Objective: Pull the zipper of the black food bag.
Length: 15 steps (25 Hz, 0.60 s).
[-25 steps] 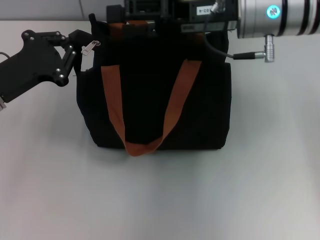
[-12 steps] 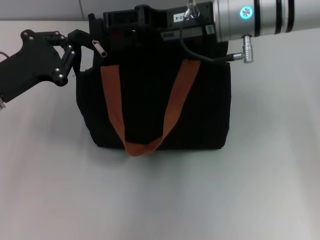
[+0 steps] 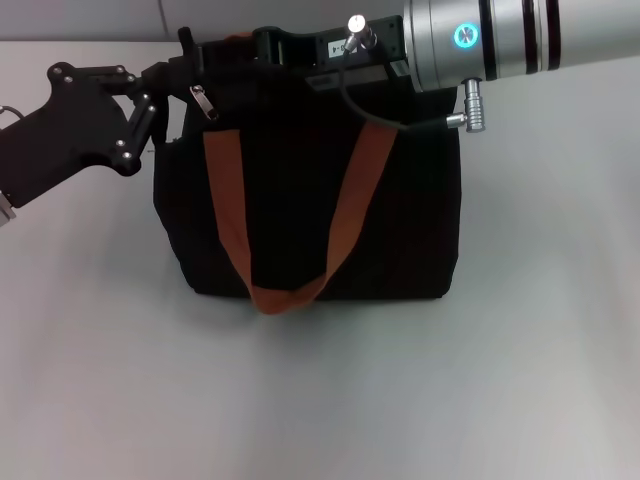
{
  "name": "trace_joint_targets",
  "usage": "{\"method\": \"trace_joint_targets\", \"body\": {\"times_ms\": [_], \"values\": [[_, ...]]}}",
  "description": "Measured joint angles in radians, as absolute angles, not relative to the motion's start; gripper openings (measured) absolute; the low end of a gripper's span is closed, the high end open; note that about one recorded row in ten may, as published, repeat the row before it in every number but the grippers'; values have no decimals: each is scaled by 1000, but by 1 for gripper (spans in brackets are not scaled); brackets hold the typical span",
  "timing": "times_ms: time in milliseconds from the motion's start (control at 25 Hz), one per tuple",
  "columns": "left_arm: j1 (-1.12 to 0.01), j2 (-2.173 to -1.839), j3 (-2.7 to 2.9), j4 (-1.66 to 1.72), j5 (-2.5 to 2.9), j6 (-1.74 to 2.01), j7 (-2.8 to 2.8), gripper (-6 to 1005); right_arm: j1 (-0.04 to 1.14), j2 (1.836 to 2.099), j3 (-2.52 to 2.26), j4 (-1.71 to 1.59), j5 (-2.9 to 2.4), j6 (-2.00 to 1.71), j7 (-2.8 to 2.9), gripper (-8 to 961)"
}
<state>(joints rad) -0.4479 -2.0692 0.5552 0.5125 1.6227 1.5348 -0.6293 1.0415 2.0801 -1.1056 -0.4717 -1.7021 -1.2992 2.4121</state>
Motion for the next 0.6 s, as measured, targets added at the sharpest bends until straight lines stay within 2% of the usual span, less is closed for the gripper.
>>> {"method": "trace_joint_targets", "body": {"times_ms": [600], "values": [[-481, -2068, 562, 508, 1623, 1526, -647, 27, 1048, 2086, -1132, -491, -1700, -1299, 2397, 814]]}}
